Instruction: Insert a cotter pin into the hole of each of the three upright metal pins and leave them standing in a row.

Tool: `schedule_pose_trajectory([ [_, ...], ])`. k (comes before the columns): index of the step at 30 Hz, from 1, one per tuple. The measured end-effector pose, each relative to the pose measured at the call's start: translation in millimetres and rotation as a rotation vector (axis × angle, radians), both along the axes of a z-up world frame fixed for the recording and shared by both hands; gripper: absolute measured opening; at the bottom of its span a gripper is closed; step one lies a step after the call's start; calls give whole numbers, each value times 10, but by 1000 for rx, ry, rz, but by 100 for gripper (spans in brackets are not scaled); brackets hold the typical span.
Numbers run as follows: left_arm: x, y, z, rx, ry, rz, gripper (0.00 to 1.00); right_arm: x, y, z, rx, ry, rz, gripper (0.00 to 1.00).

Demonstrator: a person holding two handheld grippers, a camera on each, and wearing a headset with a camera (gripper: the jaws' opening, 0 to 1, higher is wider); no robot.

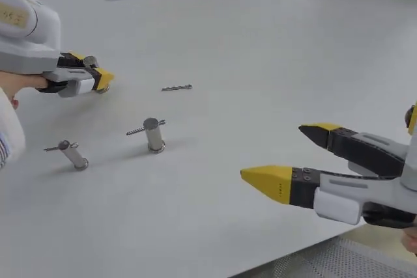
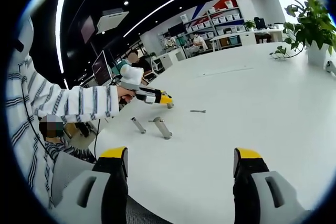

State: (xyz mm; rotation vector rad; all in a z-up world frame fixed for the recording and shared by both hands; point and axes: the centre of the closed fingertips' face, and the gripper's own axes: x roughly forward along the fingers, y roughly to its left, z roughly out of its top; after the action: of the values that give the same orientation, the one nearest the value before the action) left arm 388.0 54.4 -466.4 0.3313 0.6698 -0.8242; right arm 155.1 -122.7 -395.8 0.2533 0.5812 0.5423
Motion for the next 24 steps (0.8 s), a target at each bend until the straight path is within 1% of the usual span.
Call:
schedule_pose_trajectory([
  [1, -9, -13, 5, -15, 10, -8, 11, 0, 2, 0, 0, -1, 1, 81],
  [2, -13, -4, 8, -28, 25, 3, 11, -2, 6, 0, -1, -1, 3, 81],
  [4, -16, 7, 12, -30, 30, 2, 11, -2, 9, -4, -5, -2, 6, 81],
  [6, -23, 5, 11, -28, 26, 0, 11, 2, 6, -6, -8, -5, 3, 80],
  [7, -26, 12, 13, -33, 32, 6, 10, 1, 6, -8, -7, -5, 2, 80],
  [12, -29, 30, 20, -16, 26, 18, 10, -4, 1, 4, -6, -12, -2, 79],
  [13, -34, 34, 31, -4, 18, 12, 10, -2, -3, 9, -7, -14, -3, 79],
  [14, -24, 37, 56, 16, -5, 0, 10, -2, -4, 13, -8, -16, -3, 79],
  [15, -10, 38, 109, 21, -28, 2, 10, -2, -6, 17, -9, -18, -1, 79],
  [16, -6, 35, 152, 9, -26, 14, 10, -2, -8, 20, -10, -19, -1, 79],
  [17, 10, 32, 205, -11, -26, 29, 10, -1, -8, 24, -11, -20, -1, 79],
  [18, 17, 20, 286, -37, -25, 43, 10, 0, -8, 34, -12, -24, 0, 79],
  [19, 14, 20, 358, -39, -32, 39, 10, 1, -5, 44, -12, -27, 1, 79],
  [21, 8, 10, 468, -34, -58, 25, 10, -1, 2, 58, -13, -32, 6, 79],
  [22, 3, 2, 550, -53, -61, 30, 10, -4, 7, 66, -15, -36, 10, 79],
  [23, -5, -17, 613, -80, -57, 36, 10, -6, 11, 71, -15, -38, 12, 79],
  [24, -28, -37, 705, -105, -53, 34, 10, -9, 18, 76, -15, -41, 16, 79],
])
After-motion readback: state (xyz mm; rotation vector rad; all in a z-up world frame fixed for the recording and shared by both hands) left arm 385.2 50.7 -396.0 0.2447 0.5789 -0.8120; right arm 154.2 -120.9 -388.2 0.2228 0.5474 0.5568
